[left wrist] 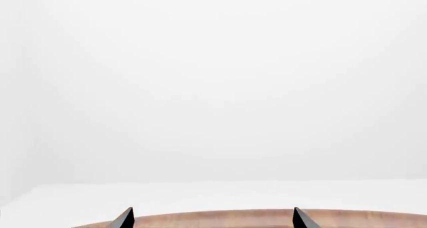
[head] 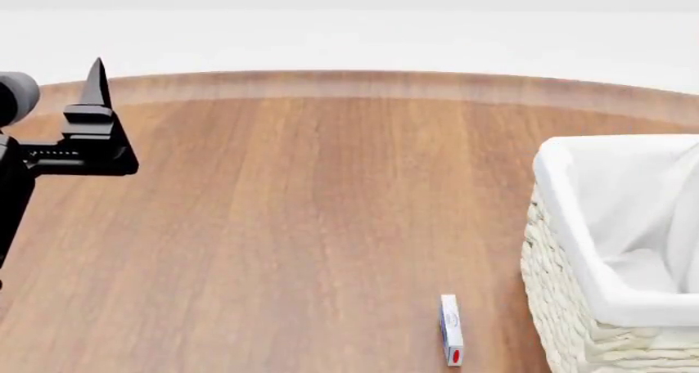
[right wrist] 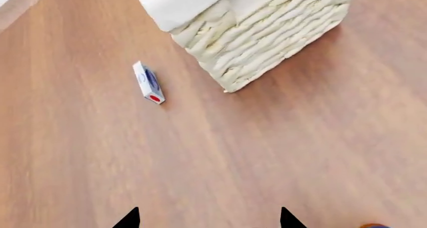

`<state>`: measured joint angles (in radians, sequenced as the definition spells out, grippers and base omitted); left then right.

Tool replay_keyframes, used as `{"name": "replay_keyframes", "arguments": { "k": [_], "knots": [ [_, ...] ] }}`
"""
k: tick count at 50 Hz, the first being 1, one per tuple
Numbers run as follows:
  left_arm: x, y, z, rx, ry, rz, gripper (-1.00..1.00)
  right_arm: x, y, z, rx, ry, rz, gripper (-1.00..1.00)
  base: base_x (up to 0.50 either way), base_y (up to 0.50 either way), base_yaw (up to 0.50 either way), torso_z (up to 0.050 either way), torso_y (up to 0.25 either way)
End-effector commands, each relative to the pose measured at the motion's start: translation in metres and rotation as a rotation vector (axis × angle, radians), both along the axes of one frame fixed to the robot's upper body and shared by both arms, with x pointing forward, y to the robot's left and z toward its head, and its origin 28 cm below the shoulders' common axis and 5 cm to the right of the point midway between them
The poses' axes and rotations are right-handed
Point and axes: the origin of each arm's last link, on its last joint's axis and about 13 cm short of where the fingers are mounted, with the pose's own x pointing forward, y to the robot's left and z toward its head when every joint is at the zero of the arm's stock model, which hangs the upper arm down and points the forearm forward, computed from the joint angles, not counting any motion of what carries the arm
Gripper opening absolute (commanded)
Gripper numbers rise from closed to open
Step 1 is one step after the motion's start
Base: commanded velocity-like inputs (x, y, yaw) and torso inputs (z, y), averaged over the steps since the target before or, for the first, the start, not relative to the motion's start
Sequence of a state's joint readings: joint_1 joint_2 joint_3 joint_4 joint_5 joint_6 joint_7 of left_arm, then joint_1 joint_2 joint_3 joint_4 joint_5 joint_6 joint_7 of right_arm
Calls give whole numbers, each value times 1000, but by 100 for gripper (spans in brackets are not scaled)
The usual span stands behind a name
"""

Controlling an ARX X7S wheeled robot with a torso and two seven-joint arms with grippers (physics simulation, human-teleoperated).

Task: Pick up the alphabet soup and the cream cheese box, and put them in the basket.

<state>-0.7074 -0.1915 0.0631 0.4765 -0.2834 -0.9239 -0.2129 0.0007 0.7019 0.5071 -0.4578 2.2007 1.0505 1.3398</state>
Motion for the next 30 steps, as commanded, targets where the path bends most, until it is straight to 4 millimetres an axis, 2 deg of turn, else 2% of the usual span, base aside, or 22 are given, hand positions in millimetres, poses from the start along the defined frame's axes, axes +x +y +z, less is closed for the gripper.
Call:
{"name": "replay_keyframes", "arguments": {
  "k": [1,12,30],
  "knots": [
    [1,1,-2,0,4,2,100,-18,-14,-5,9,-6,-119,100,0,0,0,0,0],
    [2,1,-2,-3,4,4,100,-43,-34,-8,10,-16,-233,100,0,0,0,0,0],
    [2,1,-2,2,4,4,100,-69,-55,-11,-23,1,-391,100,0,0,0,0,0]
  ]
}}
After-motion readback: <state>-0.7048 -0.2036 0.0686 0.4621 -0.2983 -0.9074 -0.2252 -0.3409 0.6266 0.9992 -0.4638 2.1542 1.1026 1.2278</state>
